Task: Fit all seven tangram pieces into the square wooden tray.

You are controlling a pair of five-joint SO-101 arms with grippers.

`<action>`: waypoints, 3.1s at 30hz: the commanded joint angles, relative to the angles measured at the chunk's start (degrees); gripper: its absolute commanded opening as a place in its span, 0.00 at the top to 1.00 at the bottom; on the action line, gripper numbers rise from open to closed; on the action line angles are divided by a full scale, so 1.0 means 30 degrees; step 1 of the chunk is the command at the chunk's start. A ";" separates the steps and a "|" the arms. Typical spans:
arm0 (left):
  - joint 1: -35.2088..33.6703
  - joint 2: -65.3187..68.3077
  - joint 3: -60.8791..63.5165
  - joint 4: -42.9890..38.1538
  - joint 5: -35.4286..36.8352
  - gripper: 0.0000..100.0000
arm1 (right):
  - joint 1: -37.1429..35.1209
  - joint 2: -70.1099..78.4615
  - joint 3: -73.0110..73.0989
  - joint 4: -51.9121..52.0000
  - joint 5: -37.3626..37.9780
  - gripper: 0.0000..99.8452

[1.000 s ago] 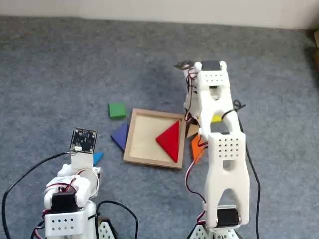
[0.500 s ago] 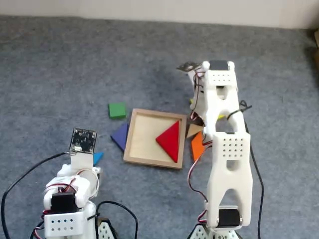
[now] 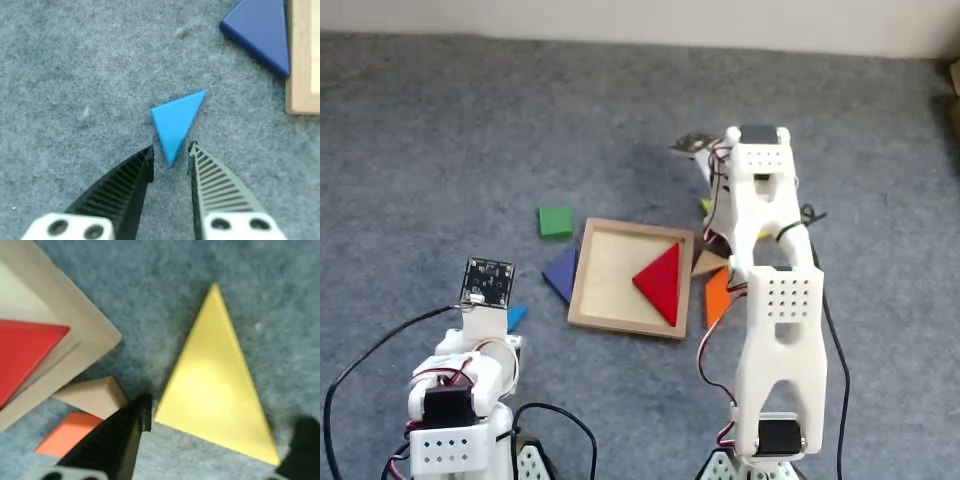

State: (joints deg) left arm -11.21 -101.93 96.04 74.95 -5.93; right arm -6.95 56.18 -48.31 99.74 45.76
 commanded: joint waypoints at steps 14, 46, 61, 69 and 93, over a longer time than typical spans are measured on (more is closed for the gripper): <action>0.0396 -0.0190 0.0396 0.0147 -0.0176 0.87 | 0.0659 -0.1773 0.0425 0.0454 0.0117 0.73; 0.0396 -0.0190 0.0396 0.0147 -0.0176 0.87 | 0.0425 -0.2593 0.0659 0.0454 -0.0205 0.57; 0.0396 -0.0190 0.0396 0.0147 -0.0176 0.87 | 0.1040 -0.0894 0.2330 0.0396 -0.0176 0.57; 0.0396 -0.0190 0.0396 0.0147 -0.0176 0.87 | 0.1011 -0.0777 0.2330 0.0073 -0.0176 0.66; 0.0396 -0.0190 0.0396 0.0147 -0.0176 0.87 | 0.0894 -0.1011 0.0982 0.0484 -0.0176 0.83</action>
State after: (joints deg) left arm -11.21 -101.93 96.04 74.95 -5.93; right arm -4.04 52.84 -43.82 98.77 45.58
